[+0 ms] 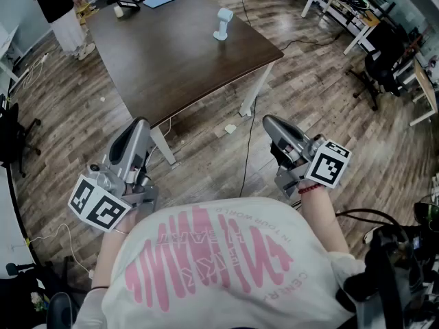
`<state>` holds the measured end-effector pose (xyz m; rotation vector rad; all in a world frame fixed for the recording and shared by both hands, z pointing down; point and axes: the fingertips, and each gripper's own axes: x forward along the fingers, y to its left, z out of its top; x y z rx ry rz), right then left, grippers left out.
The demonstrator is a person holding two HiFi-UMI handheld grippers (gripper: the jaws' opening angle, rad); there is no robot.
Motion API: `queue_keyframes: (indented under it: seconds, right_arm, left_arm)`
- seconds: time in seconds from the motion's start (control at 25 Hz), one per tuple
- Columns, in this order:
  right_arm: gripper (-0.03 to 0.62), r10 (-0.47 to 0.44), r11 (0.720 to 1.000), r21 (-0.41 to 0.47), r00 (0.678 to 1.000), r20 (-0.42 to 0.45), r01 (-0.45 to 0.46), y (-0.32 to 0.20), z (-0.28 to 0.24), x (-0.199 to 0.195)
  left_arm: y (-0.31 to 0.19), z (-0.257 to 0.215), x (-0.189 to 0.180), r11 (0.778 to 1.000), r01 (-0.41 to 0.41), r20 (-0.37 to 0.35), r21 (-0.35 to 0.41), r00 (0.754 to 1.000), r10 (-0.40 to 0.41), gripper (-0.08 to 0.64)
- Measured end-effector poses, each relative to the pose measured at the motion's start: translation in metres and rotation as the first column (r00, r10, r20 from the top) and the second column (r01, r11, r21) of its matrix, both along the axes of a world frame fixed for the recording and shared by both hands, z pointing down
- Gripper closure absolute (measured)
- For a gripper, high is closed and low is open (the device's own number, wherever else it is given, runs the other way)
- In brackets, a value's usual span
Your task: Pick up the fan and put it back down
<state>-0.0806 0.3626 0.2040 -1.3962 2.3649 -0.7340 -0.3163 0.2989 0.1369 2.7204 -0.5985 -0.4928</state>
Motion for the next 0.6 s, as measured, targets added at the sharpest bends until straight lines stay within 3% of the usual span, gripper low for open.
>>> queue_keyframes:
  seconds: [0.2,0.6]
  right_arm:
    - [0.588,-0.023,1.000,0.005,1.000,0.019,0.023,-0.002,-0.003,-0.008]
    - [0.588,0.012,1.000,-0.014,1.000,0.025,-0.012,-0.007,0.003,-0.016]
  left_arm:
    - [-0.003,-0.001,-0.002,1.000,0.000,-0.004,-0.001,1.000,0.000,0.543]
    - [-0.009,0.007,-0.016,1.000,-0.009,-0.001,-0.023,1.000,0.009,0.543]
